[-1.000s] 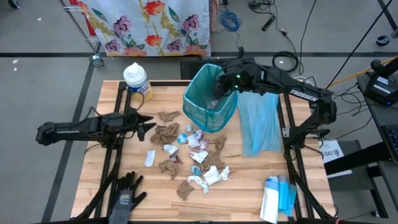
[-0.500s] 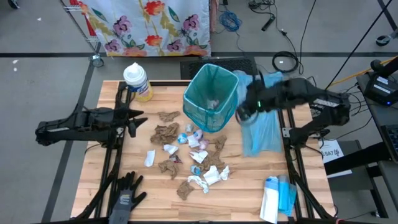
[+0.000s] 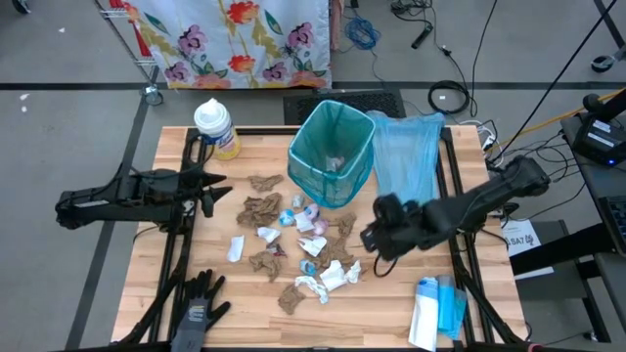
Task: Place trash/remove bag and relplace
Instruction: Put the brown napkin into the trash bin
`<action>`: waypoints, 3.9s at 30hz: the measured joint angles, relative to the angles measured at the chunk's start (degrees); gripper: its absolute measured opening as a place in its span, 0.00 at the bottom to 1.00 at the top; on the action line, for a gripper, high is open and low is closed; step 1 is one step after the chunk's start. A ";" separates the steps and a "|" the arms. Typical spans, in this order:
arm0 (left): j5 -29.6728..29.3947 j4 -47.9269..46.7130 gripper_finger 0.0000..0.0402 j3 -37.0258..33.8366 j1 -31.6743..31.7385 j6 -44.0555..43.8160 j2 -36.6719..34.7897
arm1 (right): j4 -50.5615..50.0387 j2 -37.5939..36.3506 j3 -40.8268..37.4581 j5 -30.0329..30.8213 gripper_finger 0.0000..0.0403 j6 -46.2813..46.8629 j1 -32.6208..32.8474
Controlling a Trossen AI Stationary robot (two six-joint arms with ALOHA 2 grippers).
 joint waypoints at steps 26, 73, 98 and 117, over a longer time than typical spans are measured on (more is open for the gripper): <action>0.60 -1.92 0.55 0.00 0.00 -2.12 0.00 | 54.95 6.04 -28.42 -3.42 0.40 -30.99 -11.63; 0.60 -1.95 0.55 -0.02 0.01 -2.14 0.00 | -17.48 -3.52 21.31 8.44 0.00 -29.50 -14.75; 0.60 -1.92 0.55 -0.02 0.01 -2.16 0.00 | 19.82 8.04 22.41 -15.08 0.23 -60.12 -41.09; 1.17 -2.47 0.55 -0.02 -0.01 -2.34 -0.02 | 5.10 -4.86 22.41 -18.09 0.36 -49.68 -37.01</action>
